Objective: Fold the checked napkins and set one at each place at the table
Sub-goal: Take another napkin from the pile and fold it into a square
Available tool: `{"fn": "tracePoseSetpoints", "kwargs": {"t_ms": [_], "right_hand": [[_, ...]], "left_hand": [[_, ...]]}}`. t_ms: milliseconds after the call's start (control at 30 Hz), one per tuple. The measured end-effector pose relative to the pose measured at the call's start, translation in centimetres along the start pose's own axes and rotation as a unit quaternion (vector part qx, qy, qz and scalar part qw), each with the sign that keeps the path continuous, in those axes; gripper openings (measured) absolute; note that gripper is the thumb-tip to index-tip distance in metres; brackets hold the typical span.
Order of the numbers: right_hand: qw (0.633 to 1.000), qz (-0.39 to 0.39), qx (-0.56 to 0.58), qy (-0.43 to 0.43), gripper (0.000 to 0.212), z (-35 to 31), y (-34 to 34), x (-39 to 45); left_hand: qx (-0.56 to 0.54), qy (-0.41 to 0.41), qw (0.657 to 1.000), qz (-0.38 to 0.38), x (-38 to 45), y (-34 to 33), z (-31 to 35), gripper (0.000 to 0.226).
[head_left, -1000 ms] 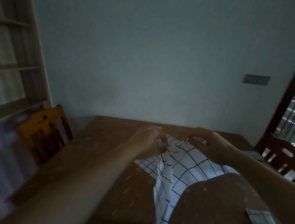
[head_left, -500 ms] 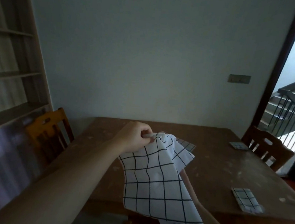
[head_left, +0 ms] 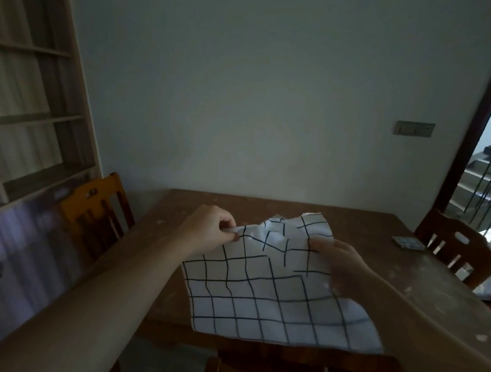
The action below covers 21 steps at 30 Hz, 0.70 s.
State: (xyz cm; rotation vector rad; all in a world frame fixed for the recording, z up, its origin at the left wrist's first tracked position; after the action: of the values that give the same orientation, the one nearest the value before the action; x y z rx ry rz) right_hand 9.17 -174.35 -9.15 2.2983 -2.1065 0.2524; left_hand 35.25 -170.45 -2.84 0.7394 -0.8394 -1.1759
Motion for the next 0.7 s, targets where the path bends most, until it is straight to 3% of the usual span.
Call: {"fn": "tracePoseSetpoints", "kwargs": {"t_ms": [233, 400, 500, 600, 633, 700], "right_hand": [[0.988, -0.004, -0.129, 0.079, 0.013, -3.5, 5.5, 2.5], [0.973, 0.005, -0.163, 0.164, 0.022, -6.2, 6.4, 4.3], [0.965, -0.027, -0.183, 0.185, 0.031, -7.0, 5.5, 5.1], [0.939, -0.094, -0.247, 0.219, 0.033, -7.4, 4.0, 5.7], [0.929, -0.109, -0.264, 0.235, 0.032, -7.6, 3.8, 5.9], [0.913, -0.123, -0.285, 0.266, 0.031, -8.3, 3.9, 6.3]], "left_hand": [[0.047, 0.004, 0.998, -0.029, 1.0, -0.8, 2.1, 0.01], [0.126, 0.036, 0.979, -0.155, 1.7, -3.9, 3.9, 0.021], [0.021, 0.064, 0.97, -0.233, 1.4, -6.8, 5.8, 0.049], [-0.062, 0.032, 0.972, -0.224, 2.1, -9.5, 9.9, 0.074], [-0.086, 0.019, 0.977, -0.196, 2.6, -10.0, 11.4, 0.071], [-0.144, 0.002, 0.98, -0.139, 3.6, -10.2, 13.8, 0.043]]}}
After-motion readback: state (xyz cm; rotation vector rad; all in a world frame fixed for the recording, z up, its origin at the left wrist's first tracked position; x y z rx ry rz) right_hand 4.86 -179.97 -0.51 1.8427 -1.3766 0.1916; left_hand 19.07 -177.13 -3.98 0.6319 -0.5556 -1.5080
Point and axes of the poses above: each hand's wrist, its own x-axis towards the middle knuckle, its own y-axis out of the back of the hand, z = x × y, the point moved 7 cm from there along x, towards the middle knuckle, and after that the axes turned 15 degrees about y, right-handed, at the moved point
